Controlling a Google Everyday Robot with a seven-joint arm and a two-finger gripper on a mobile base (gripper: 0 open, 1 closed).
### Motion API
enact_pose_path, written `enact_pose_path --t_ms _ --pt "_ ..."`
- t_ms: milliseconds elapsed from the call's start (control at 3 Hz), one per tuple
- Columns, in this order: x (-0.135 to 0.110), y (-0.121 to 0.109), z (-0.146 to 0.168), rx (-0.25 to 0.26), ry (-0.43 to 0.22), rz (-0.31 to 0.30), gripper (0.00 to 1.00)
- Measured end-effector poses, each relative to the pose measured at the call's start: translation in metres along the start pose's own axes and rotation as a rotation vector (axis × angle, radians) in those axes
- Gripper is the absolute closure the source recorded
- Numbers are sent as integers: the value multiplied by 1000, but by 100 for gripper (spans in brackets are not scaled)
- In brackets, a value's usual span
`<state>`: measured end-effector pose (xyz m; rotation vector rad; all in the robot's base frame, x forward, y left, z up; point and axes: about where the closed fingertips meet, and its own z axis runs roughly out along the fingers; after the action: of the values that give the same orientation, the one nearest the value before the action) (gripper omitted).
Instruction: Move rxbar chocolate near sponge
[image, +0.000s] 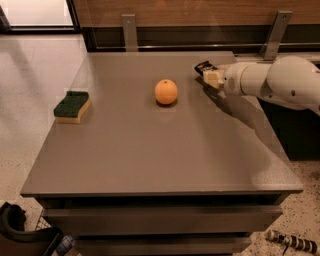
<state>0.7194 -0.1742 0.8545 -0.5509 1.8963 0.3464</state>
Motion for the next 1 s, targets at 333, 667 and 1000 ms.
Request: enact_pose_path --t_ms 333,667,1000 --pt "-75 -3 -26 44 -43 -108 100" --pt "-119 4 -47 52 -74 -172 100" --pt "-145 36 -72 24 -87 -217 100"
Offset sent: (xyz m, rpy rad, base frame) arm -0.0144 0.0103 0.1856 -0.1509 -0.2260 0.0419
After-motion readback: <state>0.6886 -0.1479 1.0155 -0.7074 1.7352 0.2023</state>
